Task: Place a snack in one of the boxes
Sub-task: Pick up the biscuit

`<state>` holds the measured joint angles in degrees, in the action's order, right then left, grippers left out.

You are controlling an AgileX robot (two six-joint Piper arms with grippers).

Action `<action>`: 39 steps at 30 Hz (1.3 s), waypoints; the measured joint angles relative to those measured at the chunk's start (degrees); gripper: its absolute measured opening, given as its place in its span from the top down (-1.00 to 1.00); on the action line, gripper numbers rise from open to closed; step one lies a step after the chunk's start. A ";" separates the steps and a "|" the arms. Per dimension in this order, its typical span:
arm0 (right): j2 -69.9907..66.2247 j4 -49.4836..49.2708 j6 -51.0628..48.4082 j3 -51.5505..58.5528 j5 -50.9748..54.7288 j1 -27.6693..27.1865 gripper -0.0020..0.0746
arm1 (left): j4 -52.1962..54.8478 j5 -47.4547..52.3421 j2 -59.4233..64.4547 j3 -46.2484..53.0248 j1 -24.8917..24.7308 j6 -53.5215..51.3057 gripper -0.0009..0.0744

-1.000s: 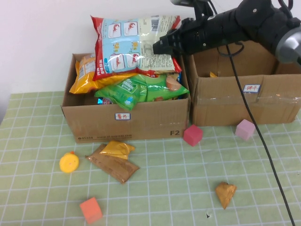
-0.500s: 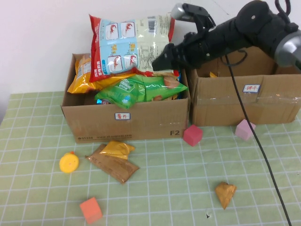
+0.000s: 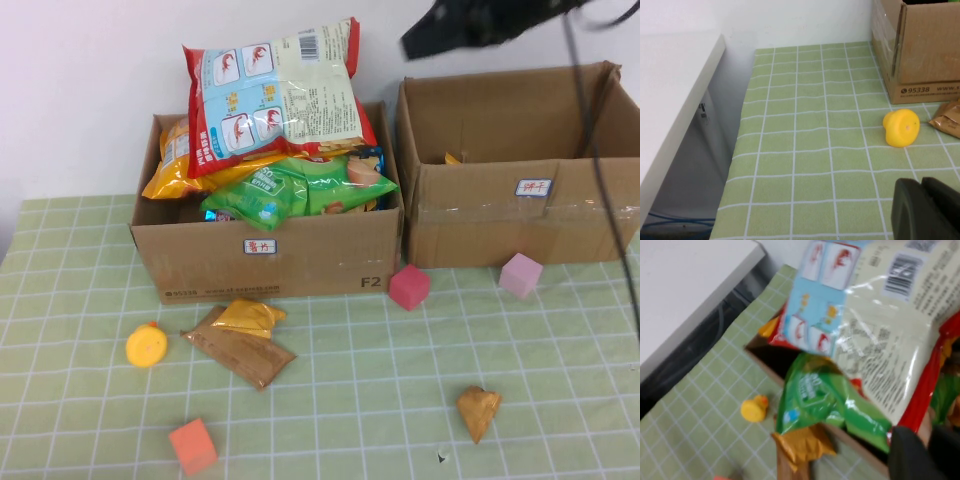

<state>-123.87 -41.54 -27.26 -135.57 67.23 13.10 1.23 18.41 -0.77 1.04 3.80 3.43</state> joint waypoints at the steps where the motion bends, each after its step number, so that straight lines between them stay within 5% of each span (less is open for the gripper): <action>1: 1.80 0.76 -0.19 -0.10 1.93 -0.08 0.78 | 0.00 0.00 0.00 0.00 0.00 0.00 0.98; 10: 16.55 15.14 2.01 5.05 3.57 0.18 0.93 | 0.00 0.00 0.00 0.00 0.00 0.00 0.98; 16: 29.30 24.91 2.12 23.87 3.57 2.72 0.93 | 0.00 0.00 0.00 0.00 0.00 0.00 0.98; 28: 40.44 29.17 4.55 69.41 -4.71 6.03 0.93 | 0.00 0.00 0.00 0.00 0.00 0.00 0.98; 39: 36.42 29.52 7.29 81.76 -18.81 10.16 0.84 | 0.00 0.00 0.00 0.00 0.00 0.00 0.98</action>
<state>-87.45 -12.02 -19.97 -53.81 48.43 23.26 1.23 18.41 -0.77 1.04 3.80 3.43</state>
